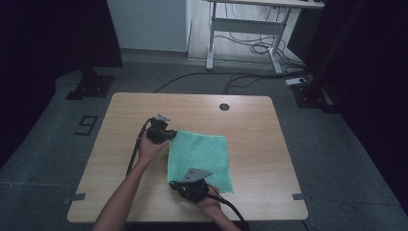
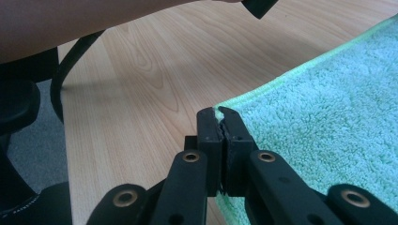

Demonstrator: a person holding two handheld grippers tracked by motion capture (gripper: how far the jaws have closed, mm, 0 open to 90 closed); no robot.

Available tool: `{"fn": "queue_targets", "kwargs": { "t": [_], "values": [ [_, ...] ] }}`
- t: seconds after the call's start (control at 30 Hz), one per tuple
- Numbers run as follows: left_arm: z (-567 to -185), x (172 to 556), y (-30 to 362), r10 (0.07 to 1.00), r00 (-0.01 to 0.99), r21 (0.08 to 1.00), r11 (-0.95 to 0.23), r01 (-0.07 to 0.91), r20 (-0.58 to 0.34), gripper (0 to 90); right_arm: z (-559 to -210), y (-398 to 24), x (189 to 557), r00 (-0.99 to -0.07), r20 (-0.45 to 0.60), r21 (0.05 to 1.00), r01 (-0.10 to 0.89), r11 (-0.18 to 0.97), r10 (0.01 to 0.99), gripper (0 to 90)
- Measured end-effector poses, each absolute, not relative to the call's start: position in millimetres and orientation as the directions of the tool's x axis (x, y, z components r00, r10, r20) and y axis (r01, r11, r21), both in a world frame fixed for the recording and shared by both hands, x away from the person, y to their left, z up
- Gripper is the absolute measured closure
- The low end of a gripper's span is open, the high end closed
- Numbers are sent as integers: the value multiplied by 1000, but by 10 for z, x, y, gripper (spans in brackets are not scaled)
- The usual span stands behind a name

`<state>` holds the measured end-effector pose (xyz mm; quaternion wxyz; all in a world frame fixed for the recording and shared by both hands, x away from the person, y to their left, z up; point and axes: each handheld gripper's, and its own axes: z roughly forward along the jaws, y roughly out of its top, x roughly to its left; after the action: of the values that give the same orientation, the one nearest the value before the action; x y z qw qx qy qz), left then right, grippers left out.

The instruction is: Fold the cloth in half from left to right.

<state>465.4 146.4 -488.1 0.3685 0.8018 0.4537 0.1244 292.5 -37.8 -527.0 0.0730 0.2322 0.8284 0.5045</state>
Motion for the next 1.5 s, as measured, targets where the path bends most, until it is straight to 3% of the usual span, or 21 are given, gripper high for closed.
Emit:
{"fn": "queue_targets", "kwargs": {
  "t": [0.53,1.37,1.5],
  "values": [
    [-4658,4613,1445,817,558,712,-304,633,-148,853,-5124,-318,2866,-887,110,910,271,315,448,876],
    [-4446,4541,1594,826,544,717,-289,634,-149,850,-5104,-308,2906,-892,98,909,261,324,442,876],
    [-4300,4508,1640,824,551,729,-294,618,-134,849,-5009,-205,2867,-907,80,924,223,310,414,876]
  ]
}}
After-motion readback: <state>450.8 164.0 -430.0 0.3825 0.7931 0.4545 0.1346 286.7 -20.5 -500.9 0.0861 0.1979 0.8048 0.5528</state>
